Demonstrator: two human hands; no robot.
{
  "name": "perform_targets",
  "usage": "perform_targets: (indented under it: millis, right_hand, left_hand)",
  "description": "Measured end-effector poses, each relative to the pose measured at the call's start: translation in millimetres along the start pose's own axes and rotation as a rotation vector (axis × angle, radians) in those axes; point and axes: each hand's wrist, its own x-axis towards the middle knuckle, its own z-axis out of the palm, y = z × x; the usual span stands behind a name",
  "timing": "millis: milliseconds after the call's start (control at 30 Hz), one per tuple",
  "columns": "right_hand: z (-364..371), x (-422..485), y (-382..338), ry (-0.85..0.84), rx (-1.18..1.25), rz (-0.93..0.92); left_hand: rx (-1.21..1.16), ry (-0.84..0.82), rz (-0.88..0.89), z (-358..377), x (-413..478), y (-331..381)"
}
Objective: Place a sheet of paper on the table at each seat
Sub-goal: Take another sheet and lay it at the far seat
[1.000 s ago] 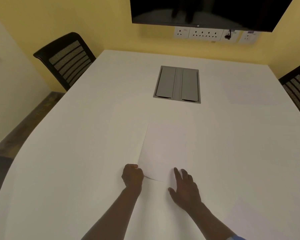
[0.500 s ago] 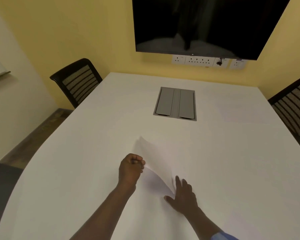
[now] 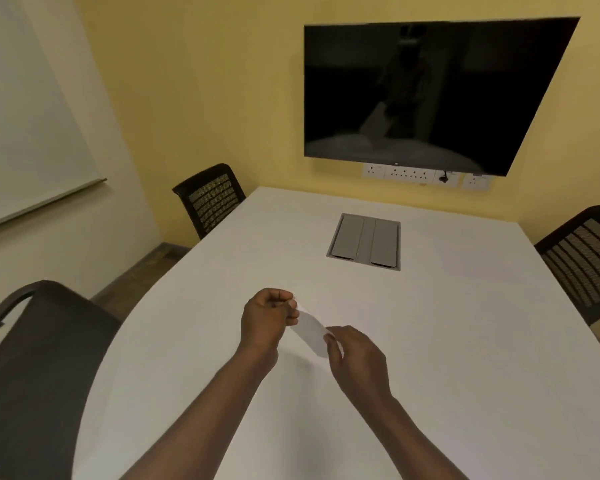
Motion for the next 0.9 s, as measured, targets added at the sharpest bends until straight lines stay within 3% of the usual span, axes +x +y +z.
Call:
perform_targets:
  millis: [300,467,767,900]
  right_hand:
    - [-25,-30,-84,-0.099,0.083,-0.060]
    - [-21,-34,-150,-0.183,0.045,-0.119]
    - [18,-49,-336,-0.241,-0.080,-0.261]
    - [37,-52,-417,-0.258,-0.040,-0.297]
  left_hand:
    - [-0.077,0.057,0.100,-95,-68,36]
    - [0.080,0.127,0.204,-179,-71,49]
    - [0.428,-0.166,0.407,-378,-46,76]
    - [0.478,-0.153,0.381,-446,-36,96]
